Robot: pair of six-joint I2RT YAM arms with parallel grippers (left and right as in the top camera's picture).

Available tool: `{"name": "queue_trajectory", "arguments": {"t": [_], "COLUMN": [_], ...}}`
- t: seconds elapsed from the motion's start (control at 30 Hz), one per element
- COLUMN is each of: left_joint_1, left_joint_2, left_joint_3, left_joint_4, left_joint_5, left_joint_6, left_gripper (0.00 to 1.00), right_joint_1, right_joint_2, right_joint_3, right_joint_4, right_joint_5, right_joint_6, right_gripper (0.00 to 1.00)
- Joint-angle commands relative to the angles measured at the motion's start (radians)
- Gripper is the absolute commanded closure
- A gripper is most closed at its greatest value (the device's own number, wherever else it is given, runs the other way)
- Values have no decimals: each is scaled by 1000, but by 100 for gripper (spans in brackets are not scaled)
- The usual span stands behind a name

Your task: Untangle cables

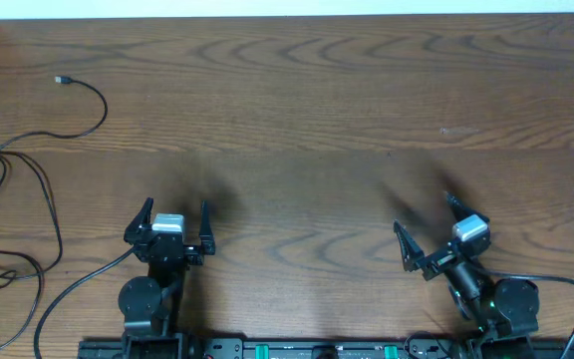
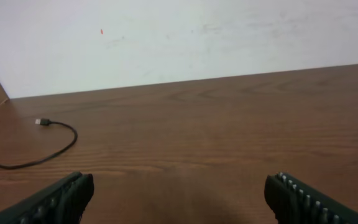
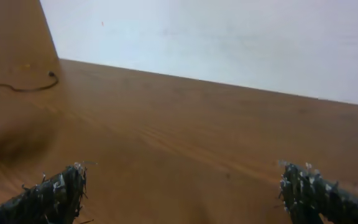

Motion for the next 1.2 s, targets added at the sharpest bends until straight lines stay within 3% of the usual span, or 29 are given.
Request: {"name": "queue_trajectory", "arguments": {"t": [0.0,1.17], "left_joint_1": [-2,-2], "left_joint_2": [-5,-5], "left_joint_3": [-16,-16], "left_joint_4": [-36,-36], "left_joint_5": [13,13], "left_joint_6": [-2,-2], "left_gripper": [8,8], "right_joint_1": [-1,14], "right_joint_2": [-11,-11], "right_joint_3": [-2,0], "right_joint_4": [-8,-18], "right_joint_5": [5,60], "right_joint_6": [-30,-239], "right_gripper": [1,1]}}
